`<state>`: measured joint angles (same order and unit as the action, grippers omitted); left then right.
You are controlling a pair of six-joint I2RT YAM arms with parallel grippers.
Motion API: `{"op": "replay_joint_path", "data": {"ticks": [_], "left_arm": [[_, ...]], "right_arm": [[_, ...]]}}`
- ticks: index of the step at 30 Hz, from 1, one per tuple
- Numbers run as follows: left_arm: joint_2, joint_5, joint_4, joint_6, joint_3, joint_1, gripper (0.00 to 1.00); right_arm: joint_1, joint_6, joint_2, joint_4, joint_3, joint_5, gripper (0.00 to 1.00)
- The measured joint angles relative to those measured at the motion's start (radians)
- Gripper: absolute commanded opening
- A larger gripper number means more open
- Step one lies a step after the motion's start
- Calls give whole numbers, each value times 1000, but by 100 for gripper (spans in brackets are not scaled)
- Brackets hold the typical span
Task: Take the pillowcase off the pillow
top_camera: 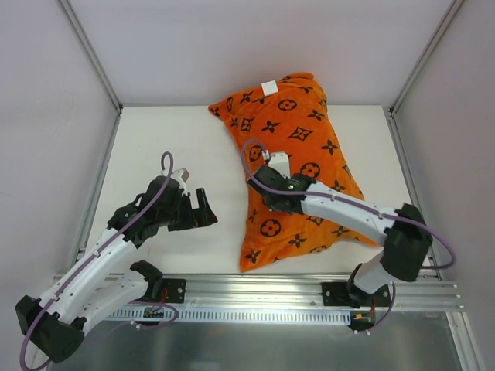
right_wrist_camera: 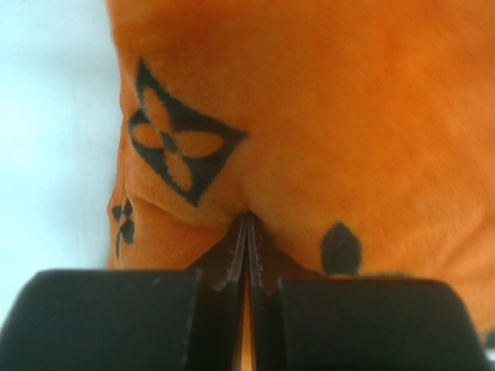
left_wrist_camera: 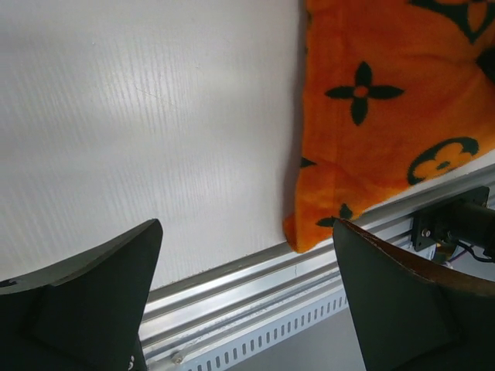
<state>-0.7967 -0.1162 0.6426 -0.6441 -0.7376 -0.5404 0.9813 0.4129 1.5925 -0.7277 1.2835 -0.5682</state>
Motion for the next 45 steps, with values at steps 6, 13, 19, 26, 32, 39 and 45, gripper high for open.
{"op": "replay_joint_path", "data": {"ticks": [6, 13, 19, 26, 32, 39, 45], "left_arm": [[-17, 16, 13, 2, -12, 6, 95], [-77, 24, 21, 6, -54, 14, 97], [-72, 24, 24, 5, -67, 19, 98], [14, 24, 50, -2, -64, 19, 98], [24, 24, 56, -4, -50, 19, 98], [23, 23, 58, -4, -42, 19, 98], [-20, 23, 62, -2, -39, 19, 98]], "right_arm": [[8, 71, -597, -103, -341, -80, 1], [-65, 155, -1024, -340, -356, -205, 94], [-63, 70, -697, -278, -218, -162, 96], [-36, -56, -298, -100, -63, -83, 96], [-41, -138, -10, -38, 111, -83, 94], [-105, -131, 55, 4, -6, -112, 1], [-106, -55, -486, 42, -379, -127, 1]]}}
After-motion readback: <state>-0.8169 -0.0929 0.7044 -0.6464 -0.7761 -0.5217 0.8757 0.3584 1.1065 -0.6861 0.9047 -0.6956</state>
